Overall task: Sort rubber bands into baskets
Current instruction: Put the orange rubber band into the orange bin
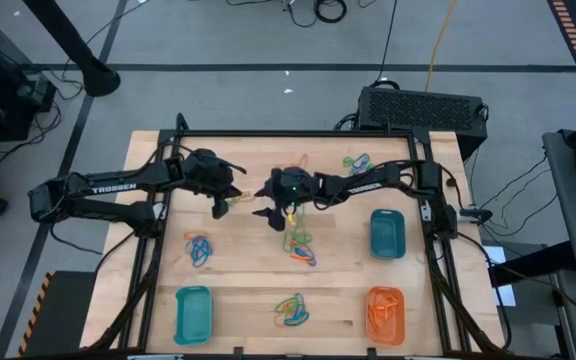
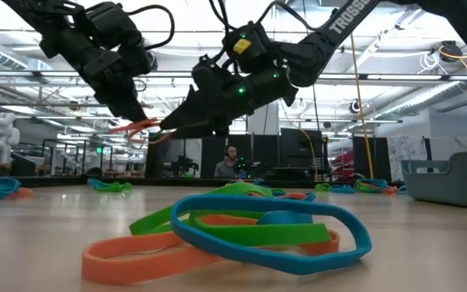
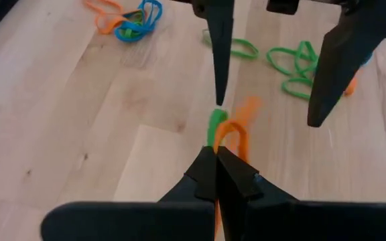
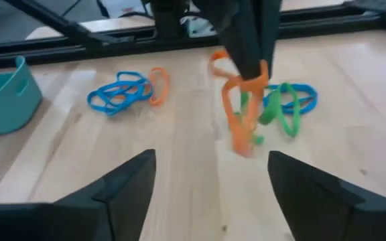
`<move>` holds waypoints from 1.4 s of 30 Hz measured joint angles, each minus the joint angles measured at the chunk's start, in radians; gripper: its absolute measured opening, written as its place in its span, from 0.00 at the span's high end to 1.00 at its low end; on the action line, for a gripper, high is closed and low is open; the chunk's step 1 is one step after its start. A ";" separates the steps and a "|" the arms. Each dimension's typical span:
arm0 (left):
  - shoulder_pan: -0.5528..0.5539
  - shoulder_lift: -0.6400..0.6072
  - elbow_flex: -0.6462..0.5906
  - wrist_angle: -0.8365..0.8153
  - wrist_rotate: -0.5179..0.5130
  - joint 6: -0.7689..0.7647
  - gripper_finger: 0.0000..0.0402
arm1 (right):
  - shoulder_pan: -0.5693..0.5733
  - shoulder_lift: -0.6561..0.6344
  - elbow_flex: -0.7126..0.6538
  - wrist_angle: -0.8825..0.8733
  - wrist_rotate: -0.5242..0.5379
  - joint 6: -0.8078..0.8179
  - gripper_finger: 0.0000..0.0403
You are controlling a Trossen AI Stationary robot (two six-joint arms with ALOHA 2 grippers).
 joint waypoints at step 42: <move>-0.002 0.000 -0.001 -0.022 -0.098 0.002 0.75 | -0.003 0.000 0.000 0.017 0.143 -0.037 1.00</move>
